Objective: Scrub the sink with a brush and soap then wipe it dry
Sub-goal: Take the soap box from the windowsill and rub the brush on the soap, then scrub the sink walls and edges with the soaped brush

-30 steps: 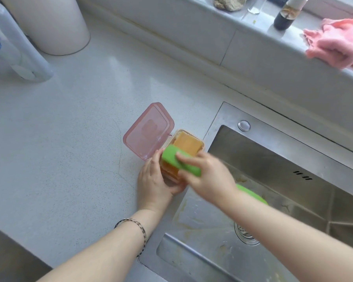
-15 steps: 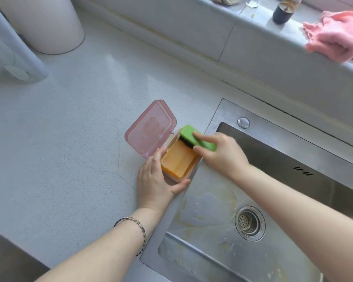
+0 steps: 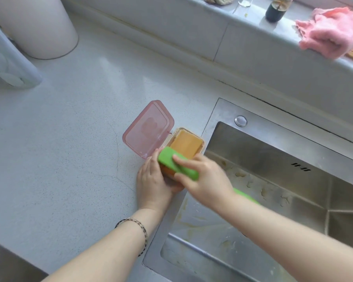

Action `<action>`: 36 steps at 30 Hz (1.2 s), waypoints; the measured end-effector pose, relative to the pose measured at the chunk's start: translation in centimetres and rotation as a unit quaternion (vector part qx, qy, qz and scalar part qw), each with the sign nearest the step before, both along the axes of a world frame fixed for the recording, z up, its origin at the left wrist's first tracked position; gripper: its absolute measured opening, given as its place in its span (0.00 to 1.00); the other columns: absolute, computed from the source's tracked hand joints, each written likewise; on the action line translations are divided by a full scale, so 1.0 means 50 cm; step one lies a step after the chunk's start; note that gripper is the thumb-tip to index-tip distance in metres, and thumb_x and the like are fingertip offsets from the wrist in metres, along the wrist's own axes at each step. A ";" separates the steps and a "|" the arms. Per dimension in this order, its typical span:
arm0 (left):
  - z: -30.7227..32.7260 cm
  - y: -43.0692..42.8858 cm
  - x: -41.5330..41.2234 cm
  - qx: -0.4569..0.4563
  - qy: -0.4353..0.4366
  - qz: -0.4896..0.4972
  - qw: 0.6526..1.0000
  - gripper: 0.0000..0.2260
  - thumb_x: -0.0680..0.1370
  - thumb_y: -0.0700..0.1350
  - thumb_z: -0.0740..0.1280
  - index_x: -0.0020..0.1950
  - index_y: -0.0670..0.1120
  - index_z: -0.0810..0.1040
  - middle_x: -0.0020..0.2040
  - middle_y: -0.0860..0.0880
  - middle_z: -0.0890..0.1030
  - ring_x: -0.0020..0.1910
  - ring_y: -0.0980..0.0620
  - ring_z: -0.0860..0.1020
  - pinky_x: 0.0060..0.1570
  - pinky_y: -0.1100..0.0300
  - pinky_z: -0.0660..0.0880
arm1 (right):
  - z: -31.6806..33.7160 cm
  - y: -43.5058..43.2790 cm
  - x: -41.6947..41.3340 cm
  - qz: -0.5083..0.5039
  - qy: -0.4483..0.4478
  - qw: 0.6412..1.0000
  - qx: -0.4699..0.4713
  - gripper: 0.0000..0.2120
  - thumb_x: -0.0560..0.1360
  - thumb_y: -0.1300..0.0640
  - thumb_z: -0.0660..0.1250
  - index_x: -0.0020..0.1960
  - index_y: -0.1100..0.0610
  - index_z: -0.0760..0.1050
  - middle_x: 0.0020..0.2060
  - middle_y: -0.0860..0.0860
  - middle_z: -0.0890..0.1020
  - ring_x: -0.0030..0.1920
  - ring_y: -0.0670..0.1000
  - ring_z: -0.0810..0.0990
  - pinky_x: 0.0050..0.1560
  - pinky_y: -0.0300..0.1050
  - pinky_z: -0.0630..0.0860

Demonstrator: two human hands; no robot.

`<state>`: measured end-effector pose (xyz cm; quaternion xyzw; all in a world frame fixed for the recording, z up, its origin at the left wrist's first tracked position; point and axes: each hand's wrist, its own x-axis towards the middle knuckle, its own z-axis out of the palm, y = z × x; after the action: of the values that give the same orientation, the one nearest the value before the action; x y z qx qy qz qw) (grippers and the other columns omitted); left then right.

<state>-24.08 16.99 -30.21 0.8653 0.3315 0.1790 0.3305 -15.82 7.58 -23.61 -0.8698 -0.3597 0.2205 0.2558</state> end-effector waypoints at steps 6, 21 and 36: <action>0.005 0.003 0.000 0.006 0.024 -0.019 1.000 0.43 0.59 0.68 0.64 0.65 0.42 0.70 0.60 0.48 0.78 0.58 0.46 0.76 0.56 0.56 0.70 | -0.014 0.030 0.128 -0.117 -0.028 0.991 -0.050 0.19 0.75 0.46 0.65 0.65 0.40 0.72 0.55 0.52 0.78 0.59 0.54 0.76 0.56 0.45 0.72; 0.024 -0.005 0.000 0.014 0.056 -0.013 0.998 0.42 0.58 0.49 0.80 0.67 0.37 0.68 0.61 0.40 0.76 0.60 0.40 0.74 0.58 0.49 0.70 | 0.017 0.018 0.009 -0.067 0.010 0.996 -0.054 0.20 0.75 0.45 0.63 0.67 0.38 0.69 0.55 0.49 0.75 0.58 0.54 0.76 0.56 0.44 0.71; 0.194 -0.163 0.169 0.104 0.368 -0.051 0.923 0.30 0.73 0.48 0.67 0.70 0.41 0.59 0.71 0.39 0.60 0.70 0.40 0.59 0.67 0.49 0.61 | 0.104 -0.341 0.067 -0.196 0.101 0.972 -0.082 0.21 0.82 0.47 0.47 0.74 0.51 0.57 0.63 0.56 0.75 0.62 0.59 0.73 0.55 0.49 0.69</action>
<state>-15.64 8.82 -20.49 0.9154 0.3648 -0.1359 0.1022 -12.48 -9.46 -18.41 -0.9146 -0.1351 0.2816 0.2567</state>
